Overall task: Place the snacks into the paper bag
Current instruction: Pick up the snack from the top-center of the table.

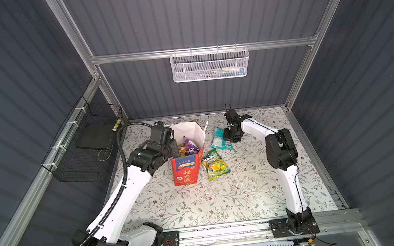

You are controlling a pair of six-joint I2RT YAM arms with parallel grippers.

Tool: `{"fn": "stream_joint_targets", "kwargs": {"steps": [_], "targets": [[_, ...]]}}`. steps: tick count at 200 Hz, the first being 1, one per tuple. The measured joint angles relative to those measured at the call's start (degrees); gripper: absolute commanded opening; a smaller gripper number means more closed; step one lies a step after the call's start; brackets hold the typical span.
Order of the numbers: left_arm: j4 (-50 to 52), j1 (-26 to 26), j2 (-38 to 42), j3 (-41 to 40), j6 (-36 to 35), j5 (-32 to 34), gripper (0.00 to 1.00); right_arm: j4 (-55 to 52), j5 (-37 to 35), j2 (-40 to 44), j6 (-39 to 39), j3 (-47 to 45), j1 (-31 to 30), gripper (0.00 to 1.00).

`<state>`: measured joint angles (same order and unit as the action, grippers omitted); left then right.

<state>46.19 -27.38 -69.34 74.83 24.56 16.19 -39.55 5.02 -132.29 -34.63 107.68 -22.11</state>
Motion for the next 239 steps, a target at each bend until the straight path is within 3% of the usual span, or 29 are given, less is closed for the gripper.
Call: {"fn": "stream_joint_targets", "kwargs": {"steps": [88, 152, 239], "targets": [[-0.2, 0.0, 0.1, 0.0, 0.0, -0.6, 0.00, 8.3, 2.9, 9.5, -0.3, -15.7, 2.3, 0.06], [-0.9, 0.0, 0.3, -0.1, -0.2, -2.1, 0.00, 10.0, 4.1, 22.8, -0.5, -30.3, 3.0, 0.00], [-1.3, 0.0, 0.8, -0.4, -0.4, -3.0, 0.00, 12.1, 5.6, 41.3, -0.7, -38.5, 3.0, 0.00]]}}
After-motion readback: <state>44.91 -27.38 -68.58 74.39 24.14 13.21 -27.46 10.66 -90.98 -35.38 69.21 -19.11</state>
